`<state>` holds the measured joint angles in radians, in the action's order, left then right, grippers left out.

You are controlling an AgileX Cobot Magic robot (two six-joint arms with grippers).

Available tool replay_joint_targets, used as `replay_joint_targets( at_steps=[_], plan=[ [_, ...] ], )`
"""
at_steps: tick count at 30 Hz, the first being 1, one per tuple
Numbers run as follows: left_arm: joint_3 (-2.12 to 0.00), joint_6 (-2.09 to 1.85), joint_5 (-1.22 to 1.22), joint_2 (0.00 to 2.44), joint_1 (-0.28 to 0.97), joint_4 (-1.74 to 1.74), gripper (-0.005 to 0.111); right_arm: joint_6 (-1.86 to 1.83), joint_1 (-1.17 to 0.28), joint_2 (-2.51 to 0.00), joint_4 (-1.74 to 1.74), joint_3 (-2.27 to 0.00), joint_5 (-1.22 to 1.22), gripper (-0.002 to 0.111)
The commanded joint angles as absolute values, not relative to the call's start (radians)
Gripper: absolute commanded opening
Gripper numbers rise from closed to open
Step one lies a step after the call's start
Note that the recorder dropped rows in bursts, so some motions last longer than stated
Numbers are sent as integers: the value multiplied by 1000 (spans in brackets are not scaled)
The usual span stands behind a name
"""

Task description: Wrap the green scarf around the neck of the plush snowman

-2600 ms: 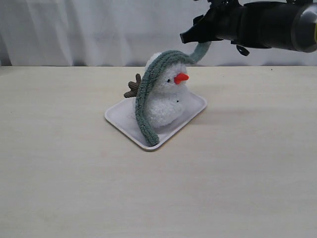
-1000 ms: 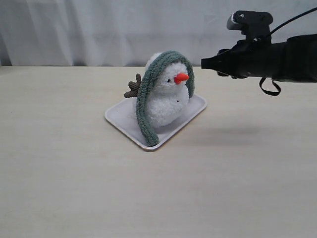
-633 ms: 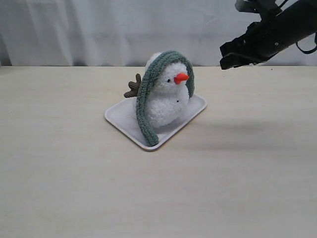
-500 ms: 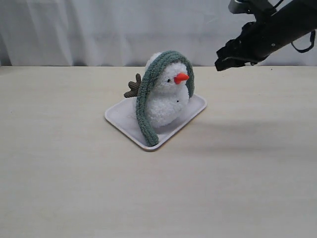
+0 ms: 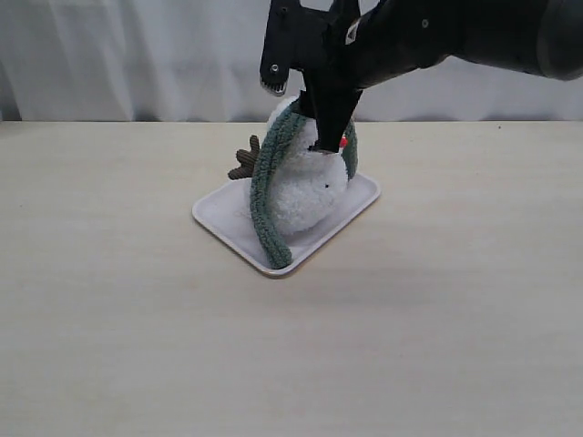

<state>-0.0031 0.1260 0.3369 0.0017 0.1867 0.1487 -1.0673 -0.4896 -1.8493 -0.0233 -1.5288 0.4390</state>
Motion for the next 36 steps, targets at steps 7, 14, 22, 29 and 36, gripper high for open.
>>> replay_joint_targets(
  at_steps=[7, 14, 22, 29, 36],
  plan=[
    [0, 127, 321, 0, 186, 146, 0, -1223, -490, -1934, -90, -1534, 412, 53],
    [0, 127, 321, 0, 186, 146, 0, -1222, -490, -1947, -124, -1534, 410, 52],
    [0, 127, 323, 0, 186, 146, 0, -1219, -490, -1982, -124, -1534, 387, 19],
    [0, 127, 323, 0, 186, 146, 0, -1219, -490, -1956, -162, -1534, 306, 4],
    [0, 127, 323, 0, 186, 146, 0, -1219, -490, -1924, -201, -1534, 282, 4]
  ],
)
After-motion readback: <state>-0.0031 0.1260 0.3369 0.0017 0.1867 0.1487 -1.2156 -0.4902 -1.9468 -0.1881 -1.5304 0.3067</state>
